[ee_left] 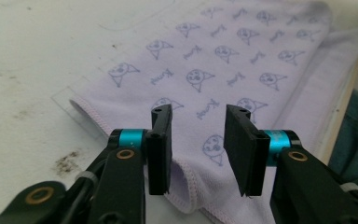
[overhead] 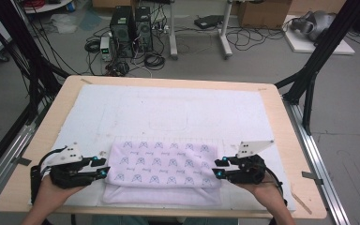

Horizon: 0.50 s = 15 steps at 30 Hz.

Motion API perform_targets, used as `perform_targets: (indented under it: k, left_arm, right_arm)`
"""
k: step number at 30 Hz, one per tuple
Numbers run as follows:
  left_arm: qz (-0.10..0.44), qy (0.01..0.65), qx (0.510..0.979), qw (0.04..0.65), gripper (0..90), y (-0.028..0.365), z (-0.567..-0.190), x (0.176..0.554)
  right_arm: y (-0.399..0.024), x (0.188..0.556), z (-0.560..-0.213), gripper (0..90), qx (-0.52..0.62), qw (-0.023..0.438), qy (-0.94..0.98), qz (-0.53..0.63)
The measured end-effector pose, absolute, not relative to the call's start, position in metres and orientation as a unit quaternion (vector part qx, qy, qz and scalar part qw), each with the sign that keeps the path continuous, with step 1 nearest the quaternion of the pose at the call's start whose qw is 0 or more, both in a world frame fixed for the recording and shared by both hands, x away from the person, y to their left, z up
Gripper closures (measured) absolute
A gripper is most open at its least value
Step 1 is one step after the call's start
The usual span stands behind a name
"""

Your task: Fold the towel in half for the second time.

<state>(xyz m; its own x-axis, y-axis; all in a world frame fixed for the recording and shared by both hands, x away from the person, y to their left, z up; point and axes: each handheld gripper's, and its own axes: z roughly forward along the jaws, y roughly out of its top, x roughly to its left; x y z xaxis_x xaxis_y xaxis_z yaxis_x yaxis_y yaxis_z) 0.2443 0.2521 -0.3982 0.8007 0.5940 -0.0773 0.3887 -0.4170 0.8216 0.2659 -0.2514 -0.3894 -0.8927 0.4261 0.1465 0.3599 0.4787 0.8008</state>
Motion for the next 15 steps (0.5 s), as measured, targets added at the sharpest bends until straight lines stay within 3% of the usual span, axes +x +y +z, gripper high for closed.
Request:
perform_targets:
  k: [8,11,15]
  left_arm:
    - [0.097,0.297,0.86,0.403,63.7,0.242,-0.438,0.245]
    - [0.09,0.3,0.854,0.416,63.3,0.246,-0.44,0.247]
    - [0.107,0.286,0.861,0.407,83.6,0.241,-0.439,0.246]
  right_arm:
    - [-0.235,0.258,-0.43,63.4,0.229,0.049,0.885,0.402]
    - [-0.235,0.256,-0.441,65.0,0.235,0.055,0.885,0.398]
    - [-0.235,0.256,-0.441,83.5,0.23,0.055,0.884,0.403]
